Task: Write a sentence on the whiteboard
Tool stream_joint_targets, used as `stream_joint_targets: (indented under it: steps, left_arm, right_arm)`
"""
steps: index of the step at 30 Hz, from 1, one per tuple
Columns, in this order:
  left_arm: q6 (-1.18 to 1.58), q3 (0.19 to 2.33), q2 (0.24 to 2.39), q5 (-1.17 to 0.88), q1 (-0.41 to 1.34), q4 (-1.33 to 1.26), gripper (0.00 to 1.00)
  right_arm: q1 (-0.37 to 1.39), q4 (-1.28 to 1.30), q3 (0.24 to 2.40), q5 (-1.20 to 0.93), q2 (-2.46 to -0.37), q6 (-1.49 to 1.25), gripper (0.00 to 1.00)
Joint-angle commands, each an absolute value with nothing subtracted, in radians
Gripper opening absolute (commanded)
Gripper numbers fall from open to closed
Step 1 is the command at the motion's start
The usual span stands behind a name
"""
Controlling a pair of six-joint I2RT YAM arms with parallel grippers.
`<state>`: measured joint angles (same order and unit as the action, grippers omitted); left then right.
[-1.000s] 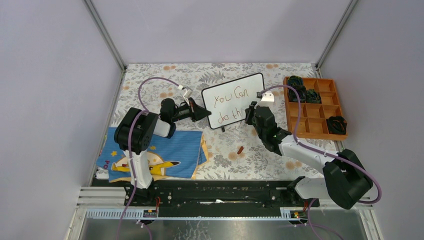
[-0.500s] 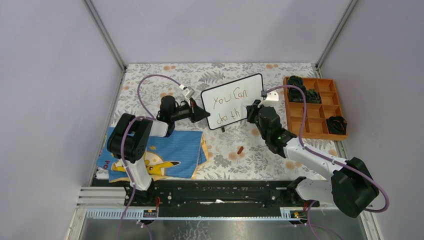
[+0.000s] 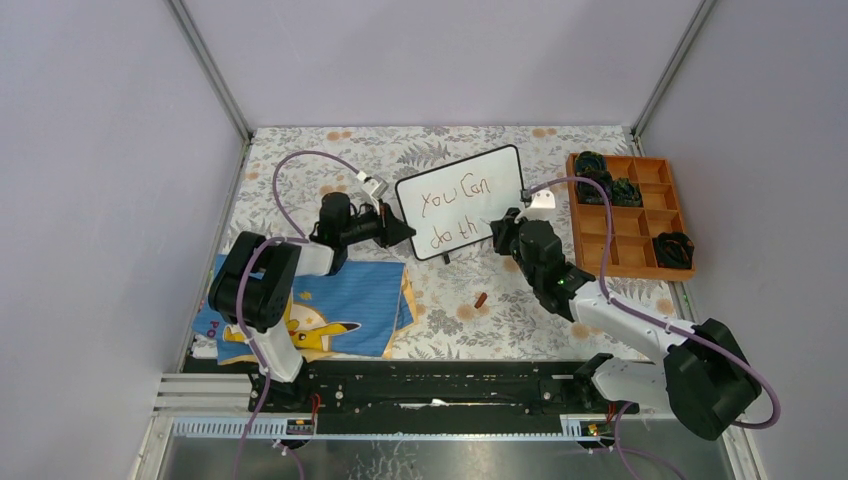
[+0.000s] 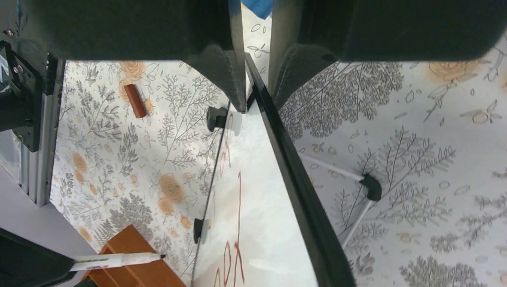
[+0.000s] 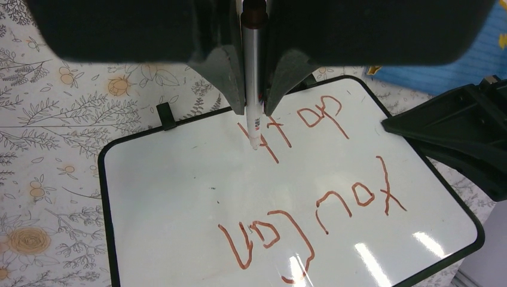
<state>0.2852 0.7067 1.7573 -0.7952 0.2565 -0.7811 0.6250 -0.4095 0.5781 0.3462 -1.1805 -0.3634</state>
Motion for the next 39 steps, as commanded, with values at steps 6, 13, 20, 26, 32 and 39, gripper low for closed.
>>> stream_joint_targets:
  steps: [6, 13, 20, 26, 32, 39]
  left_arm:
    - [0.264, 0.684, 1.788, -0.763, 0.259, -0.755, 0.36]
    - [0.283, 0.676, 1.784, -0.755, 0.259, -0.795, 0.45]
    - [0.307, 0.661, 1.765, -0.747, 0.259, -0.841, 0.53]
    - [0.330, 0.659, 1.771, -0.751, 0.259, -0.870, 0.55]
    - [0.334, 0.662, 1.776, -0.753, 0.259, -0.873, 0.55]
    - [0.327, 0.661, 1.774, -0.745, 0.258, -0.867, 0.55]
  right_arm:
    - [0.618, -0.464, 0.574, 0.301, -1.161, -0.348, 0.00]
    - [0.619, -0.475, 0.609, 0.302, -1.200, -0.339, 0.00]
    - [0.618, -0.487, 0.624, 0.309, -1.226, -0.337, 0.00]
    - [0.618, -0.494, 0.631, 0.322, -1.236, -0.333, 0.00]
    - [0.618, -0.506, 0.644, 0.346, -1.261, -0.333, 0.00]
    - [0.618, -0.504, 0.660, 0.387, -1.289, -0.345, 0.00]
